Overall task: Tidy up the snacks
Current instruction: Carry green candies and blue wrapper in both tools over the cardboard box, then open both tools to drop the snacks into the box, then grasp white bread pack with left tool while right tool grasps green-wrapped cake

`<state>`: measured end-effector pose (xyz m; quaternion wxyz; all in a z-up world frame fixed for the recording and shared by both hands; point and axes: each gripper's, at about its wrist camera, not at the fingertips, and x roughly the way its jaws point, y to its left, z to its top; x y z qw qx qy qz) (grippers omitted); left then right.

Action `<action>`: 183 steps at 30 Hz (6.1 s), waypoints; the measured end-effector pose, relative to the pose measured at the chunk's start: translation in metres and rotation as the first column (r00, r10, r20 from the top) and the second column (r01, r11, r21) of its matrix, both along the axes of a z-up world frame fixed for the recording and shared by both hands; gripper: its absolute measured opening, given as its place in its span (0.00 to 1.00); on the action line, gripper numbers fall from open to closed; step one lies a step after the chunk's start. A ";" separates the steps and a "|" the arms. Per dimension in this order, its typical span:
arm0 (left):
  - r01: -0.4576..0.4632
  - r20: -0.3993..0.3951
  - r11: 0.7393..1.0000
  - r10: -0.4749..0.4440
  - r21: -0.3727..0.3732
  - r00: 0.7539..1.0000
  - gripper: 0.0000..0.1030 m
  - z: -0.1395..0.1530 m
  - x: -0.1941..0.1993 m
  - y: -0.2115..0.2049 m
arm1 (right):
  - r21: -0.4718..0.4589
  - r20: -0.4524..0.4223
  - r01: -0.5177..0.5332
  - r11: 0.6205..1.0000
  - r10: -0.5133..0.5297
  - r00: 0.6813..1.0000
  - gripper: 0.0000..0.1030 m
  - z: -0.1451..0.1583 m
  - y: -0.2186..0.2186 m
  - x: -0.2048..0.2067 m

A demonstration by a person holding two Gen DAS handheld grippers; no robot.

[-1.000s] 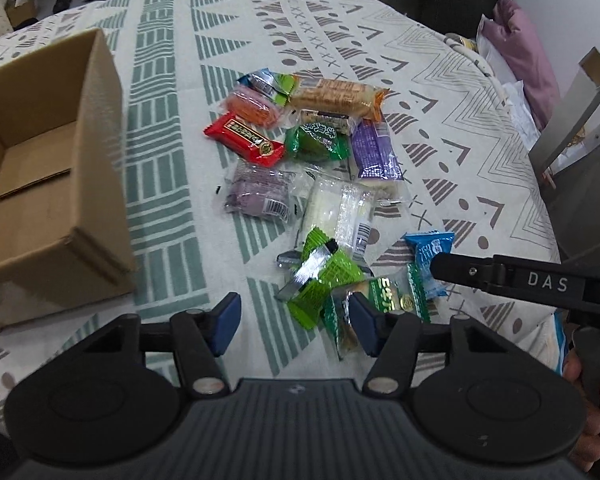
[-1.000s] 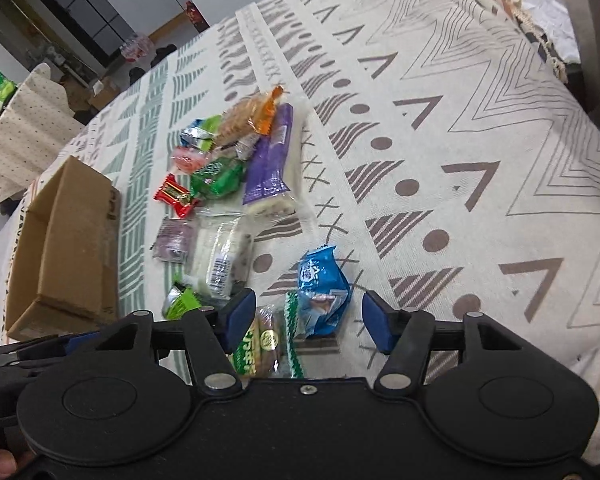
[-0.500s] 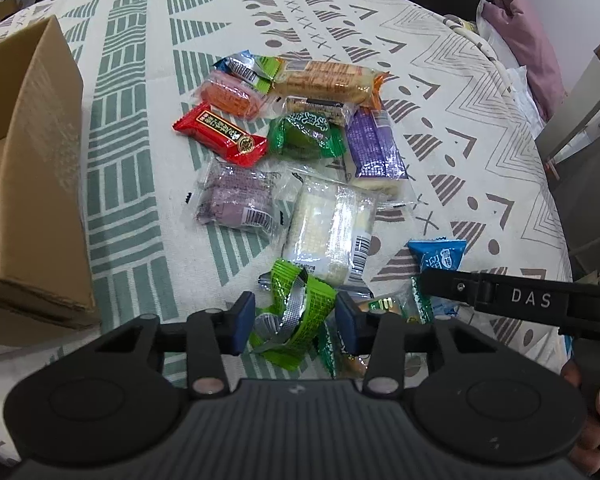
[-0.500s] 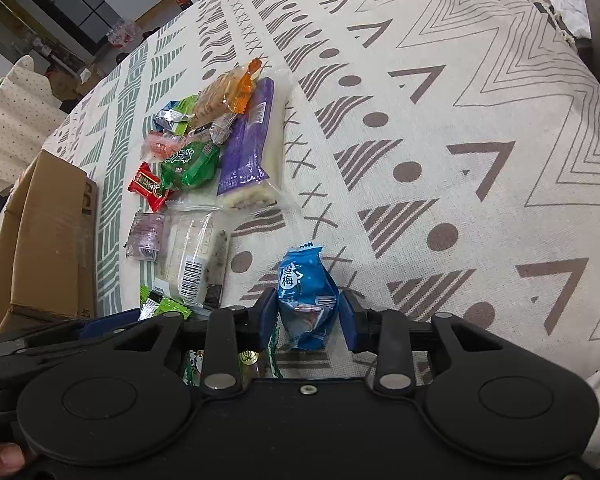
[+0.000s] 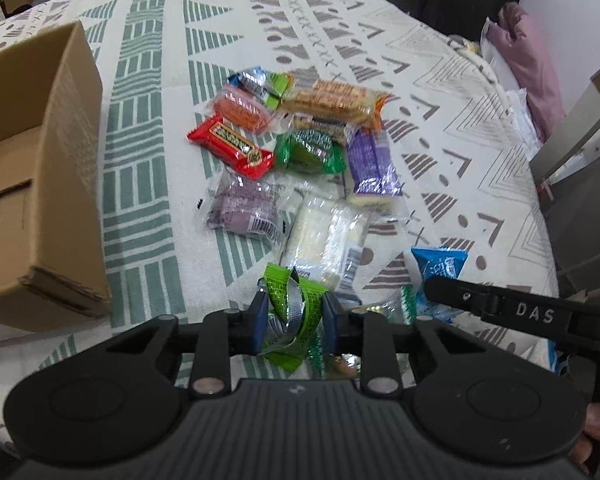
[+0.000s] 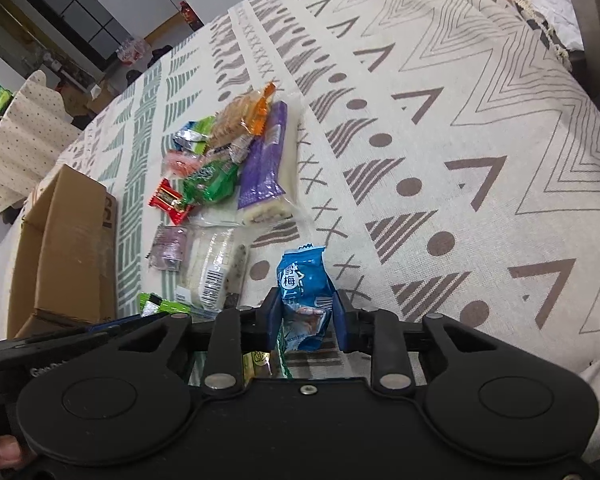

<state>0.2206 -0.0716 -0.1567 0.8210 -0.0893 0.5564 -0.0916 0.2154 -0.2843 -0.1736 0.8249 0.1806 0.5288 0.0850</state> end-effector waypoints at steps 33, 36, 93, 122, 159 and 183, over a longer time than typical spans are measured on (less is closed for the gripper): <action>-0.258 0.150 0.966 0.258 -0.022 0.954 0.27 0.115 -0.011 0.155 | 0.023 0.152 -0.229 0.973 0.223 0.963 0.26 0.112 0.152 0.026; -0.277 0.146 0.961 0.277 -0.022 0.950 0.27 0.114 -0.012 0.170 | 0.021 0.150 -0.249 0.968 0.243 0.958 0.26 0.114 0.168 0.029; -0.304 0.057 0.953 0.303 0.004 0.951 0.88 0.110 -0.026 0.175 | -0.068 0.110 -0.132 0.989 0.139 0.984 0.92 0.115 0.124 0.005; -0.111 0.049 0.994 0.109 0.023 0.993 1.00 0.086 -0.029 0.048 | -0.059 0.031 0.022 0.998 -0.020 0.999 1.00 0.058 0.021 -0.047; -0.050 -0.025 0.999 0.049 -0.017 0.998 0.66 0.012 0.003 0.019 | -0.109 -0.110 -0.090 0.990 0.078 0.991 0.53 -0.025 0.067 -0.019; -0.023 0.002 0.999 0.023 -0.026 1.000 0.66 -0.002 0.021 -0.005 | -0.019 -0.098 0.007 1.000 -0.009 0.995 0.37 -0.008 0.019 -0.014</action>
